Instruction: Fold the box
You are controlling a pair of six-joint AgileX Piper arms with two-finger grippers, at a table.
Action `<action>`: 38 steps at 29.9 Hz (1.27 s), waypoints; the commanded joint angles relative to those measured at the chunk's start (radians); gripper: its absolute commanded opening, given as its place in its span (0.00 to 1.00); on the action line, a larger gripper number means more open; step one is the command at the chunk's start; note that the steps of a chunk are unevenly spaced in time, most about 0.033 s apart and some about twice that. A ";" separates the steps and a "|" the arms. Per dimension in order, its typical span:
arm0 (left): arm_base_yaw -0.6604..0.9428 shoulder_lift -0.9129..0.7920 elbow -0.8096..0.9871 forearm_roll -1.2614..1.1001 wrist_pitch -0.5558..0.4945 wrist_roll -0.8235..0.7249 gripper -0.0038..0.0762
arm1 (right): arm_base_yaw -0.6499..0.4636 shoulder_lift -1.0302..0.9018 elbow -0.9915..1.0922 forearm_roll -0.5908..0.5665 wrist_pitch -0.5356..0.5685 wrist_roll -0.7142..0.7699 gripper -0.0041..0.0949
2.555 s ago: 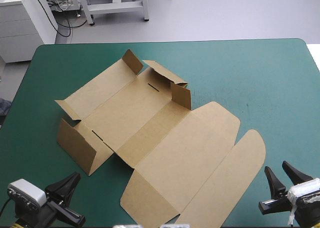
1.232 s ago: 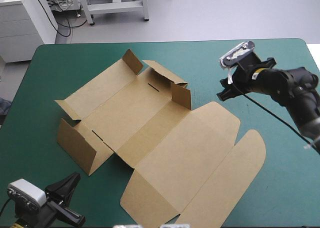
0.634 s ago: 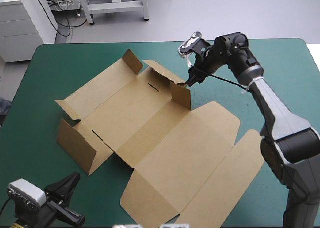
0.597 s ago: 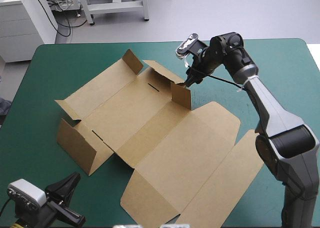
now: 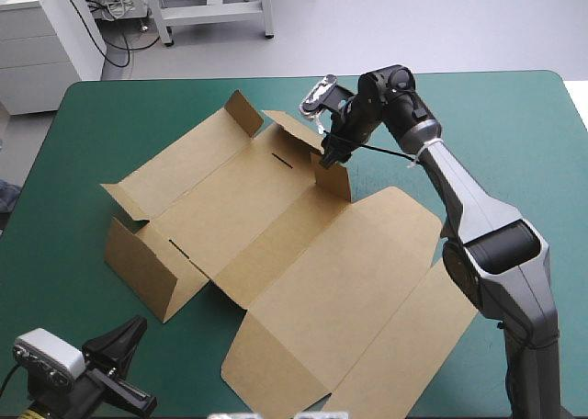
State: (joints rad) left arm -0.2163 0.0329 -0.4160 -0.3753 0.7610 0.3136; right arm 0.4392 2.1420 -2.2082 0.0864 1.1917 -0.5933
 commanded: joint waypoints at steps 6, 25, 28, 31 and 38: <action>-0.002 0.016 -0.021 -0.018 -0.079 0.001 0.04 | 0.056 -0.062 -0.047 -0.027 -0.022 -0.008 0.60; -0.002 0.016 -0.021 -0.018 -0.079 0.001 0.04 | 0.056 0.014 -0.047 -0.120 -0.022 0.015 0.39; -0.002 0.016 -0.021 -0.018 -0.079 0.001 0.04 | 0.056 0.014 -0.047 -0.128 -0.022 0.030 0.29; -0.002 0.016 -0.021 -0.018 -0.079 0.001 0.04 | 0.056 0.014 -0.047 -0.128 -0.022 0.035 0.20; -0.002 0.016 -0.021 -0.018 -0.079 0.001 0.04 | 0.056 0.014 -0.047 -0.126 -0.022 0.106 0.13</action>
State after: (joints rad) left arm -0.2163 0.0329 -0.4160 -0.3713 0.7588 0.3136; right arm 0.4980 2.2272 -2.2250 -0.0188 1.1975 -0.5089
